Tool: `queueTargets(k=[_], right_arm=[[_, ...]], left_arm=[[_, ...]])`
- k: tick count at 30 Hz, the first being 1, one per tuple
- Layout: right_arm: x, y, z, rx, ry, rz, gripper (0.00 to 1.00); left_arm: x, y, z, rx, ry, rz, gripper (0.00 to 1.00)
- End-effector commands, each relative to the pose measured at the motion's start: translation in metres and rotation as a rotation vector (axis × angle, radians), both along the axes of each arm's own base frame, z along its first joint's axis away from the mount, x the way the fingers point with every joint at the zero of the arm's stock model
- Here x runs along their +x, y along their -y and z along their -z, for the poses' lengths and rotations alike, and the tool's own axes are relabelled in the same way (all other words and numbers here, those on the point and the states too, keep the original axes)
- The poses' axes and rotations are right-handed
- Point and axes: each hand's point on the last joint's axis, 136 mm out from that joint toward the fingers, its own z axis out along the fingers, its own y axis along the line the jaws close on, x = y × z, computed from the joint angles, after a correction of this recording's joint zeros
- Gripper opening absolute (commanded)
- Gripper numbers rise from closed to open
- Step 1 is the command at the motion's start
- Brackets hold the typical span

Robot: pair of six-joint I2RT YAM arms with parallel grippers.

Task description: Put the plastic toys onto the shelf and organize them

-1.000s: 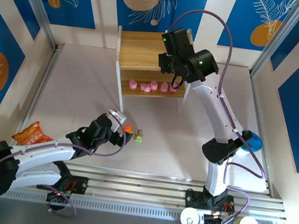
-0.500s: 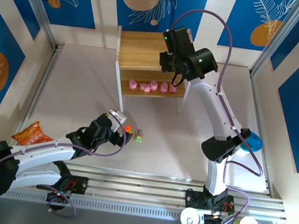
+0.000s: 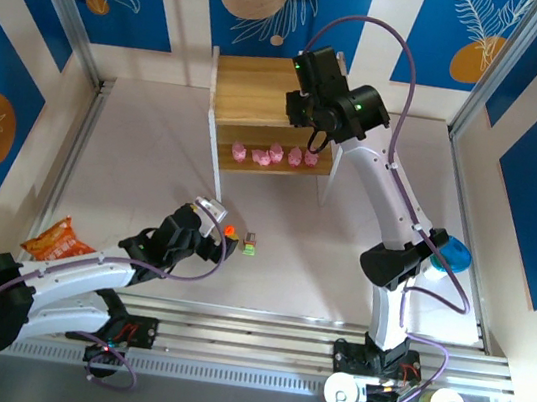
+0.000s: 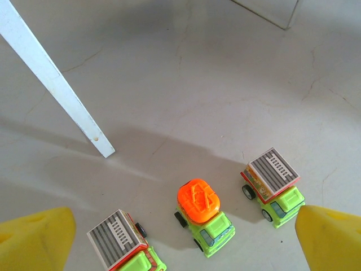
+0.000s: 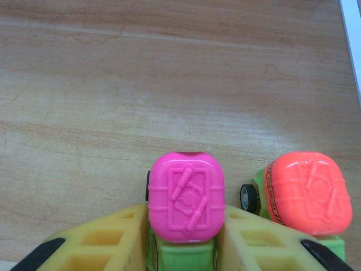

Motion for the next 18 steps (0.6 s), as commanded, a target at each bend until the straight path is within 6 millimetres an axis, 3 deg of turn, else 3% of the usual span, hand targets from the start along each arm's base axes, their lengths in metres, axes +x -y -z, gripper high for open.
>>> queueTargets(k=[1,18], right_arm=[[0.003,-0.002,-0.001,0.001,0.004,-0.019,0.34],[0.005,-0.001,-0.021,0.026,0.052,-0.021,0.38]], left_arm=[[0.004,0.009,-0.011,-0.012,0.021,0.016,1.0],[0.003,0.008,-0.011,-0.011,0.022,0.017,1.0]])
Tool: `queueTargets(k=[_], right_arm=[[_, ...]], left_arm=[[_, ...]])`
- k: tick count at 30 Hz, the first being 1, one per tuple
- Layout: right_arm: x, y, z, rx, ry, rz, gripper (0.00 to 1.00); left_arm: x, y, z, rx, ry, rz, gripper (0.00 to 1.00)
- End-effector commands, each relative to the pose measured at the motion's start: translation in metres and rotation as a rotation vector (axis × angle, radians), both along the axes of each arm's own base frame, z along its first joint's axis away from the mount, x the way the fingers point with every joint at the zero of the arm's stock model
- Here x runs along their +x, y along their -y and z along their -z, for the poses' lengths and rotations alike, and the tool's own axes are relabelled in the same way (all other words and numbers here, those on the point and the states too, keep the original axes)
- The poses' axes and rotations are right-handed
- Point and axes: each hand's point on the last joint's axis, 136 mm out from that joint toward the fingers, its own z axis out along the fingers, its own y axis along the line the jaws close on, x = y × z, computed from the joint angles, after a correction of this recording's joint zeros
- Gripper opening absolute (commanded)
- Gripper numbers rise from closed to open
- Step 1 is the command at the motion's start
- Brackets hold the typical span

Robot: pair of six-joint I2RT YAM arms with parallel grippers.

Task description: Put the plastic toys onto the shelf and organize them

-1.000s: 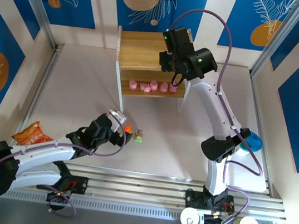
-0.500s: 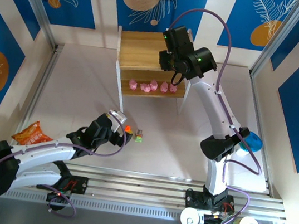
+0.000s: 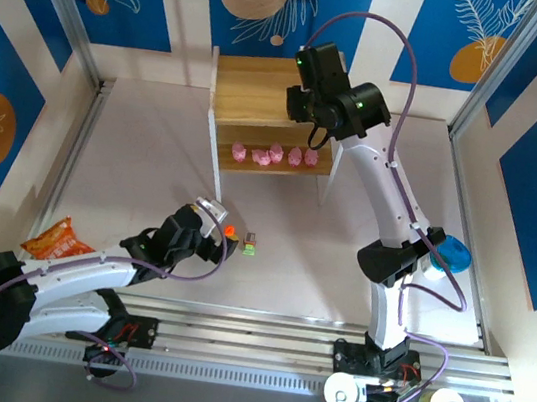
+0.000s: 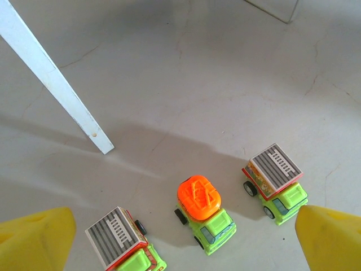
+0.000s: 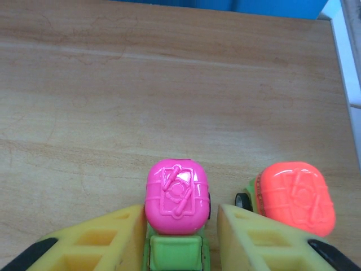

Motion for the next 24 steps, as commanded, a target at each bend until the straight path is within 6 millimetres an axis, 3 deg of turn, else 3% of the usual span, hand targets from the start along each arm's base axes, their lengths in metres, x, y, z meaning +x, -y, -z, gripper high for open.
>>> queueTargets(k=[1,16,24], right_arm=[[-0.002,0.003,-0.015,0.015,0.03,-0.015,0.38],[-0.029,0.015,-0.061,0.051,0.131,-0.017,0.42],[-0.057,0.005,-0.06,0.042,0.146,-0.039,0.42]], left_arm=[[0.004,0.008,-0.015,-0.02,0.032,0.015,1.0],[0.004,0.005,-0.017,-0.021,0.043,0.001,1.0],[0.007,-0.003,-0.021,-0.02,0.062,-0.039,1.0]])
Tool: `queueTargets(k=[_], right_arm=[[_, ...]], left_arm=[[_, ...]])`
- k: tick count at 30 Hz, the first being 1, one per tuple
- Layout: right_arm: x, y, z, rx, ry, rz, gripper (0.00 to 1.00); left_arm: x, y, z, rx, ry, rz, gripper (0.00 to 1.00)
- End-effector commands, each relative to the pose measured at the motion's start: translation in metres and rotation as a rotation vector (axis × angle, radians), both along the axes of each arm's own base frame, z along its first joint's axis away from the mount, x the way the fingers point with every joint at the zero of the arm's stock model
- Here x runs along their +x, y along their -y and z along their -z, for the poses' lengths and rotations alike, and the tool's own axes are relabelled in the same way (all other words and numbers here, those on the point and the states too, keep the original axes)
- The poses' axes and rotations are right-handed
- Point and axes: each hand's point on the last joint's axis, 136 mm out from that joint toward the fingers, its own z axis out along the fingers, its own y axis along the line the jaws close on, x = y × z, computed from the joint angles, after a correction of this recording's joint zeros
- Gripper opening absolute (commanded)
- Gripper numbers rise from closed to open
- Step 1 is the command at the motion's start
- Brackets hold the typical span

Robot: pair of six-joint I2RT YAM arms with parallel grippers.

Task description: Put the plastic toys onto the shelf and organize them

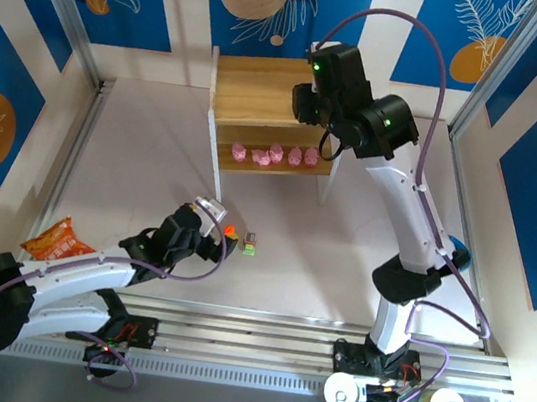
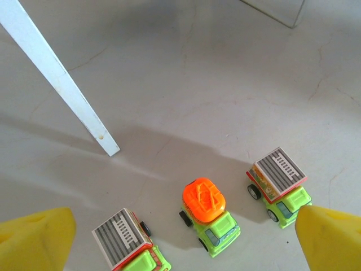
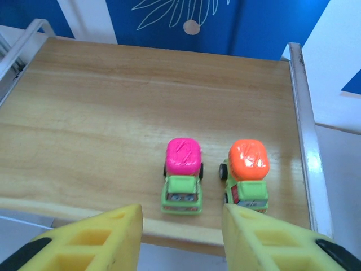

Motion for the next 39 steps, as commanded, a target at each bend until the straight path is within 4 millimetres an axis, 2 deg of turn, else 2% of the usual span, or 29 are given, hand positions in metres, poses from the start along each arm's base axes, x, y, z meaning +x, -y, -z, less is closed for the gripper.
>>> queueTargets(k=[1,3,9,14,20,26,31,39], right_arm=[[-0.015,-0.004,-0.004,0.005,0.035,-0.004,0.42],[-0.026,-0.01,0.001,0.025,0.037,-0.019,0.42],[-0.059,-0.032,0.036,0.039,0.013,-0.047,0.42],[-0.08,-0.046,0.088,0.055,-0.07,-0.053,0.42],[-0.094,-0.057,0.147,0.046,-0.172,-0.034,0.42],[-0.101,-0.059,0.196,0.044,-0.26,0.003,0.44],[-0.105,-0.06,0.229,0.032,-0.317,0.031,0.45],[-0.109,-0.07,0.28,0.0,-0.4,0.058,0.45]], left_arm=[[0.005,-0.002,-0.017,-0.019,0.048,-0.03,1.0],[0.006,-0.005,-0.018,-0.025,0.052,-0.05,1.0],[0.008,-0.016,-0.02,-0.022,0.062,-0.103,1.0],[0.011,-0.027,-0.02,-0.018,0.06,-0.155,1.0],[0.015,-0.042,-0.017,-0.029,0.041,-0.217,1.0],[0.021,-0.056,-0.007,-0.05,-0.014,-0.271,1.0],[0.025,-0.064,0.004,-0.082,-0.074,-0.302,1.0],[0.027,-0.064,0.01,-0.121,-0.115,-0.293,1.0]])
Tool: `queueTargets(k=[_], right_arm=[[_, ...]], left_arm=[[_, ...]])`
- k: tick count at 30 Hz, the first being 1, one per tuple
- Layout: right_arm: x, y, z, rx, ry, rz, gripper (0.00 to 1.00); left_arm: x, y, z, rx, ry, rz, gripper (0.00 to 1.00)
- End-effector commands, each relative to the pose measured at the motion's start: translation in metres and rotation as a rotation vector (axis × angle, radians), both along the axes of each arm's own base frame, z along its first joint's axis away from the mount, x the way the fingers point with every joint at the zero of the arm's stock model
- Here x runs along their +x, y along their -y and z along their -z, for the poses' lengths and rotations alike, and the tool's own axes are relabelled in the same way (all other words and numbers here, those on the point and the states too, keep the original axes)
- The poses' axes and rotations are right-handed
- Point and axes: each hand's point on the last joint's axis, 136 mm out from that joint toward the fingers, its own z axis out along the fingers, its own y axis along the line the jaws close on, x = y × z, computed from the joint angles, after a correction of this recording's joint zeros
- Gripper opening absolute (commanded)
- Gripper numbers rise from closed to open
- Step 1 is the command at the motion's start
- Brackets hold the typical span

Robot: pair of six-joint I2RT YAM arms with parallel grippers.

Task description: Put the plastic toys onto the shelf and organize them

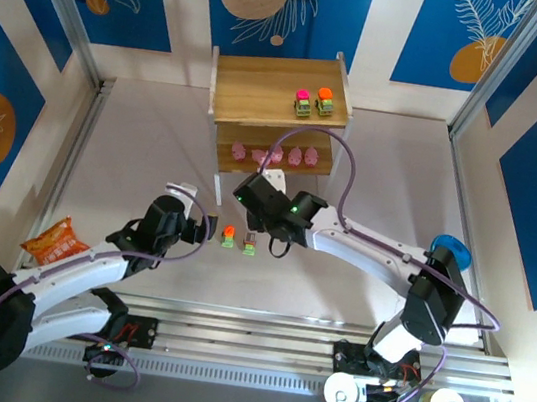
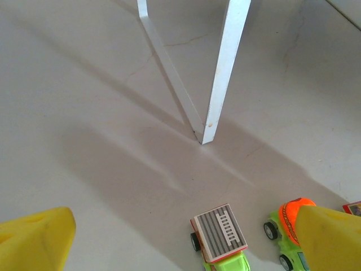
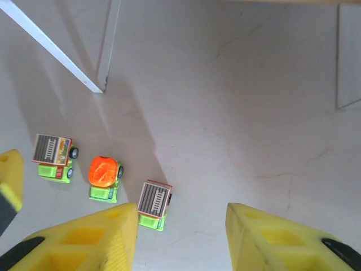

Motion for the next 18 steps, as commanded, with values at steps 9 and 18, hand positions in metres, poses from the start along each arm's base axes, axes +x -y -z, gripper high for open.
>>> queueTargets(k=[9,18], right_arm=[[-0.012,-0.025,0.058,-0.006,-0.105,0.026,0.45],[-0.021,-0.026,0.087,-0.025,-0.164,0.042,0.45]], left_arm=[[0.002,0.002,0.022,-0.025,-0.106,0.003,1.0],[0.002,-0.001,0.024,-0.025,-0.115,-0.007,1.0]])
